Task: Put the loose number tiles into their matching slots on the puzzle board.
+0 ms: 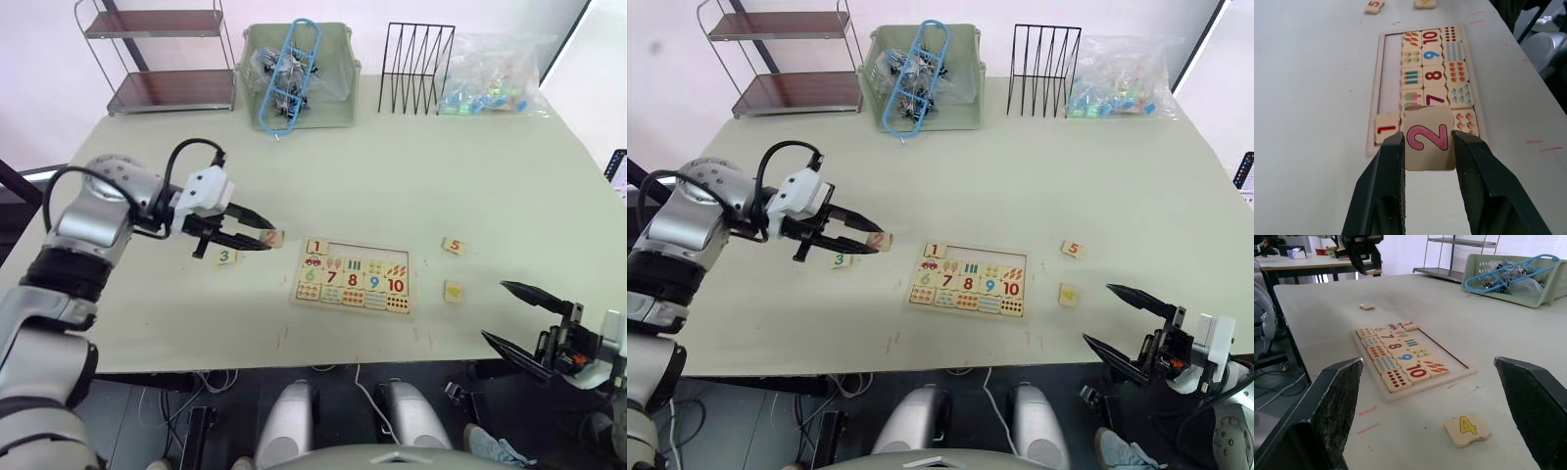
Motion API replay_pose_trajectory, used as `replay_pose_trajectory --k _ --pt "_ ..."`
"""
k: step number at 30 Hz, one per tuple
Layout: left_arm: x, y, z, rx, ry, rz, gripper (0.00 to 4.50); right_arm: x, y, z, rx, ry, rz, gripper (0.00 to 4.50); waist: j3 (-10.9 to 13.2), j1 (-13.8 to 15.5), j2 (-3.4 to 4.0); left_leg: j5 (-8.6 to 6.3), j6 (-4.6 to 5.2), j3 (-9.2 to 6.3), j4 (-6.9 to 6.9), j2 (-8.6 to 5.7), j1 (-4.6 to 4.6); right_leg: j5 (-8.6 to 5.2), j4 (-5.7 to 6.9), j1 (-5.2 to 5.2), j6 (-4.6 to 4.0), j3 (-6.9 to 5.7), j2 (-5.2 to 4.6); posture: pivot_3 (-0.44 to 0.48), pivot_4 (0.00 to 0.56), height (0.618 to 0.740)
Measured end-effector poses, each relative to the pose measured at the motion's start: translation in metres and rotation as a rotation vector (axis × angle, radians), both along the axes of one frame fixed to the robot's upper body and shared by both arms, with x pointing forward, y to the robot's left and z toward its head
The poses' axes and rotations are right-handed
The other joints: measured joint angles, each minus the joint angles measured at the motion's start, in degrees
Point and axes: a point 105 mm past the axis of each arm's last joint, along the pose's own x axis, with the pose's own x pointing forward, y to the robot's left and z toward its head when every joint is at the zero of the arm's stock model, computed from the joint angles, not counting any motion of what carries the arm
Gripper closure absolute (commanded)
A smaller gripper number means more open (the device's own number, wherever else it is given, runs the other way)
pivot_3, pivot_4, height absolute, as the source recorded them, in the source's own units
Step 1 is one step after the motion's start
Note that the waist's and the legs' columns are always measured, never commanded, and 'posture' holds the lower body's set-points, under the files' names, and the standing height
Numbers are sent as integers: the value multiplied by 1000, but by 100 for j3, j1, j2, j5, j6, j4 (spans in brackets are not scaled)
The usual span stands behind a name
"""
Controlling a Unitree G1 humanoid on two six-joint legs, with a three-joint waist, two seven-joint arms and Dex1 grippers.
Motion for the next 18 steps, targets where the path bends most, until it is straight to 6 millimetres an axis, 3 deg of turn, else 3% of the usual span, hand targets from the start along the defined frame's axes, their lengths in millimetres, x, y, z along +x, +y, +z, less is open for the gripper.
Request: replay_pose_trajectory --k 14,18 --pt "21 -57 -3 145 0 -80 3550 -6 19 -1 42 -11 -53 0 1 0 -2 0 1 -5 7 1 -5 -1 0 0 1 6 9 0 150 740" --pt "25 -62 -10 221 -15 -72 3550 -4 21 3 47 -23 -66 0 1 -23 -2 0 1 -4 6 2 -4 0 0 -1 0 9 12 0 150 740"
